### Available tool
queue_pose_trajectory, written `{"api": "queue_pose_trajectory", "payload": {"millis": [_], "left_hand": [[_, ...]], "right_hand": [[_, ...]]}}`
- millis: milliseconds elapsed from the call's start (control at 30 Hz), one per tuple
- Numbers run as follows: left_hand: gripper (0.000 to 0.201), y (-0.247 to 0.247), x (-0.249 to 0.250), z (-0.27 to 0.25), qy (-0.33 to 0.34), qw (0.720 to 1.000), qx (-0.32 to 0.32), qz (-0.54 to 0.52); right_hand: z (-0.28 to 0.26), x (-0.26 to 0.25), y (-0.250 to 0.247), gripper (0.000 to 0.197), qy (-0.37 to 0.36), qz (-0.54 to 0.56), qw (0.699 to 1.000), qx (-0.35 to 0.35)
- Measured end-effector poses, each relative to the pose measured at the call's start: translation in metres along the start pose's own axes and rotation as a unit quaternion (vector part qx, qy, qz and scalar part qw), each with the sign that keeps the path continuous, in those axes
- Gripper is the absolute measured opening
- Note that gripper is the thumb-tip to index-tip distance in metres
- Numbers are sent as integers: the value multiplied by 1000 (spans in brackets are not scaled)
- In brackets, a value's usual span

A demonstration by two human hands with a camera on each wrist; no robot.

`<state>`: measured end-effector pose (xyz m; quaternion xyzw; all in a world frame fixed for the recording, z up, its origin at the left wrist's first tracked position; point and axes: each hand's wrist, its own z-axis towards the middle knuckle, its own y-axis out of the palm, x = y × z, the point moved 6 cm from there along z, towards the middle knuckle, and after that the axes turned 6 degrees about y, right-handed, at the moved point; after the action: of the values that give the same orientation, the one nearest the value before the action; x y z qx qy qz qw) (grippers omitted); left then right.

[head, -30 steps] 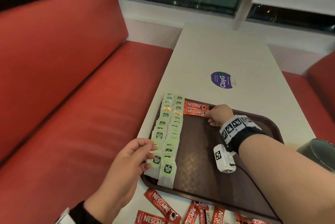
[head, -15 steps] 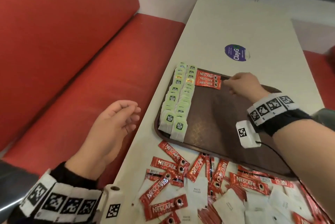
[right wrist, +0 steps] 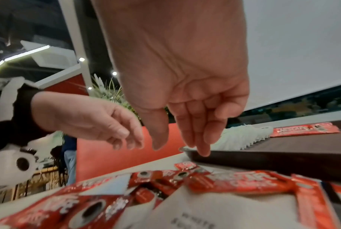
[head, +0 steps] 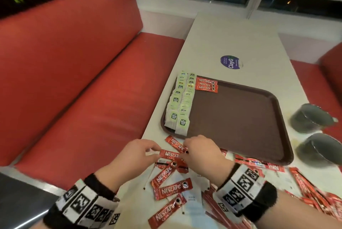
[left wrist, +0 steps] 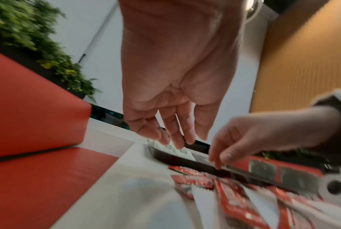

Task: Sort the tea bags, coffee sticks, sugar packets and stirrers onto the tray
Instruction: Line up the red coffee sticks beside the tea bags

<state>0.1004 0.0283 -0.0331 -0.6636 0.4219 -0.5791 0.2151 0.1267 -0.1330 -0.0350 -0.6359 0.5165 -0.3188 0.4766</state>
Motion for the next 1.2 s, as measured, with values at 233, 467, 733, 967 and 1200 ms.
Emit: {"api": "queue_pose_trajectory", "payload": {"millis": [233,467,733,967,1200], "left_hand": [[34,37,10,37,68,984,-55,156],[18,45,14,36,122,969,-30,211],[9,23,36,26,161,982,67,76],[5,-4,57,19,148,979,67,-127],[2,-26,110,-11,474,840,261,36]], "right_hand": [[0,-9,18,18,50,-30,998,-33],[-5,0,21,22,59,26,998,-9],[-16,13,12,8,39,55,996,50],[-43,41,-19,21,18,375,921,105],[-74,64,-46,34,-14,703,709,57]]}}
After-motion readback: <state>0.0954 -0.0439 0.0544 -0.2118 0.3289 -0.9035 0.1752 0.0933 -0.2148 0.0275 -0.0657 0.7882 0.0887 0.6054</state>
